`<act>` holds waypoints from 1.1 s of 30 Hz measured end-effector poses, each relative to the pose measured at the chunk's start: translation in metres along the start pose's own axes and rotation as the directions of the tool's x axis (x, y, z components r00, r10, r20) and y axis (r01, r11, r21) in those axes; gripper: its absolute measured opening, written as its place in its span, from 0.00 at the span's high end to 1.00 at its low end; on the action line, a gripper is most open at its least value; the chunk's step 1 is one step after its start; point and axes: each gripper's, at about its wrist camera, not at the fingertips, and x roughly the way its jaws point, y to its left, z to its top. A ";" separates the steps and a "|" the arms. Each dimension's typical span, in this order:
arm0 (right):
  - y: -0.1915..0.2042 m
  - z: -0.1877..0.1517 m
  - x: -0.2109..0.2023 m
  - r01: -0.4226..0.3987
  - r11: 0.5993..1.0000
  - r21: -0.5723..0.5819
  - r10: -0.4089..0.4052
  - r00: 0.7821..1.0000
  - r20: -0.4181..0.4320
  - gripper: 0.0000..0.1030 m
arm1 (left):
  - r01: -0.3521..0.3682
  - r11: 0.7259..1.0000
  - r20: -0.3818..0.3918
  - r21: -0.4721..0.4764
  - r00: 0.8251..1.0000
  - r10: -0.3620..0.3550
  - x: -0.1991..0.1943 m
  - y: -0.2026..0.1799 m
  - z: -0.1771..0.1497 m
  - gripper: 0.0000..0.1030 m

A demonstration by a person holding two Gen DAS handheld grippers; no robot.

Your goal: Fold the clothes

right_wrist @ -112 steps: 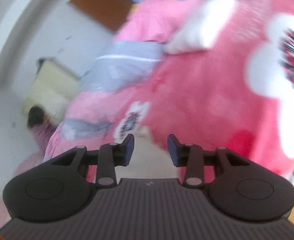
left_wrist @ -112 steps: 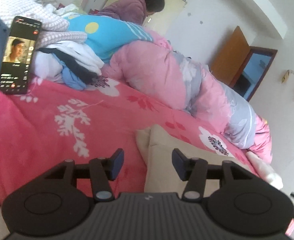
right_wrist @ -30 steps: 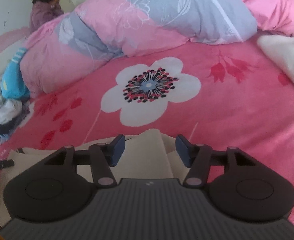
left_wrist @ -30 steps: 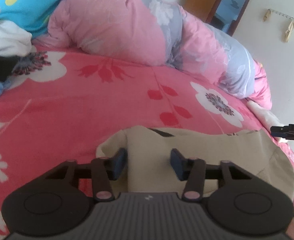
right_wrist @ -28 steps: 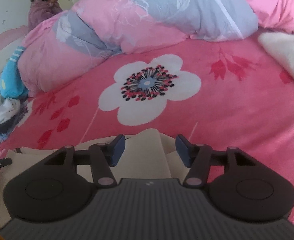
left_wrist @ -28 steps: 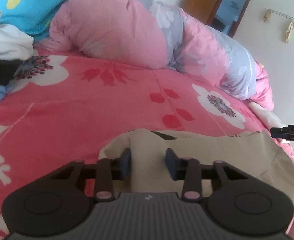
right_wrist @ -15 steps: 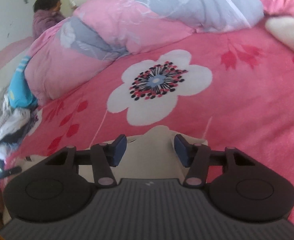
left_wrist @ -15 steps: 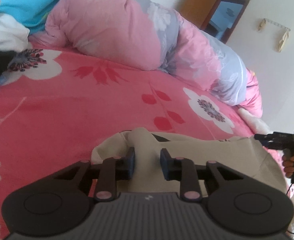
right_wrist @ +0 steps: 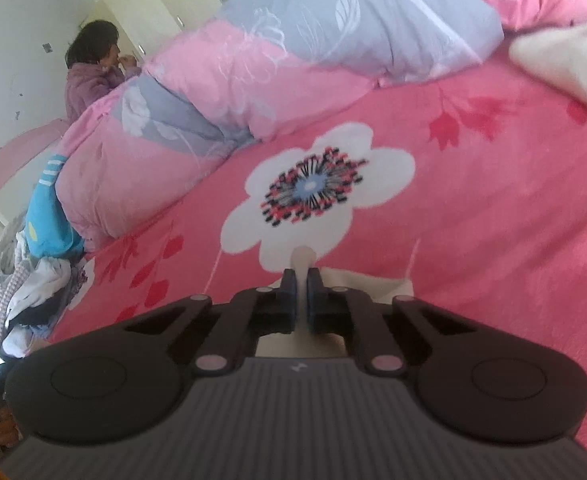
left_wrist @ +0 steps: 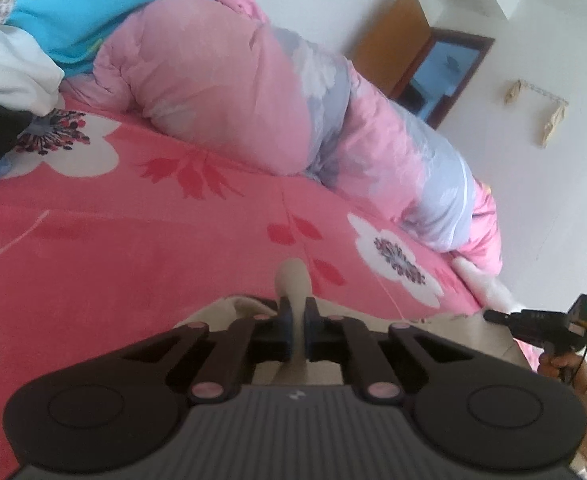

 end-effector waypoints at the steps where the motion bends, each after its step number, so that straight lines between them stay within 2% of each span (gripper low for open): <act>1: 0.001 0.000 -0.002 0.000 1.000 -0.002 0.000 1.000 0.012 0.97 | 0.004 1.000 0.010 -0.007 1.000 -0.004 -0.001 0.000 0.002 0.94; 7: 0.004 0.010 0.000 -0.002 1.000 -0.001 0.002 0.999 0.043 0.97 | 0.002 1.000 0.052 0.002 0.999 -0.002 0.002 0.000 0.014 0.94; 12: 0.000 0.007 0.011 0.025 1.000 0.009 -0.025 0.999 0.024 0.97 | -0.031 1.000 0.016 -0.003 0.999 0.031 0.013 0.006 0.012 0.94; 17: 0.002 0.008 0.012 0.006 1.000 0.019 -0.006 0.999 0.040 0.97 | -0.034 0.999 0.033 0.007 0.999 0.034 0.009 0.007 0.014 0.94; 23: -0.008 0.003 0.032 0.038 0.999 0.016 -0.038 0.999 -0.016 0.97 | -0.067 0.998 -0.055 -0.018 0.996 0.066 0.027 0.021 0.005 0.93; 26: -0.022 -0.007 0.043 0.047 0.997 0.061 -0.044 0.998 -0.050 0.94 | -0.065 0.998 -0.064 -0.019 0.996 0.063 0.030 0.025 0.003 0.88; 29: -0.026 -0.005 0.035 0.058 0.993 0.105 -0.054 0.998 -0.041 0.78 | -0.068 0.998 -0.060 -0.003 0.996 0.068 0.028 0.025 0.001 0.85; 32: -0.019 -0.003 0.017 0.111 0.991 0.076 -0.109 0.994 -0.020 0.75 | -0.069 0.997 -0.039 0.020 0.997 0.070 0.021 0.020 0.002 0.75; 33: -0.014 -0.002 0.009 0.123 0.991 0.061 -0.123 0.992 -0.007 0.75 | -0.084 0.996 -0.018 0.032 0.996 0.085 0.016 0.017 0.002 0.67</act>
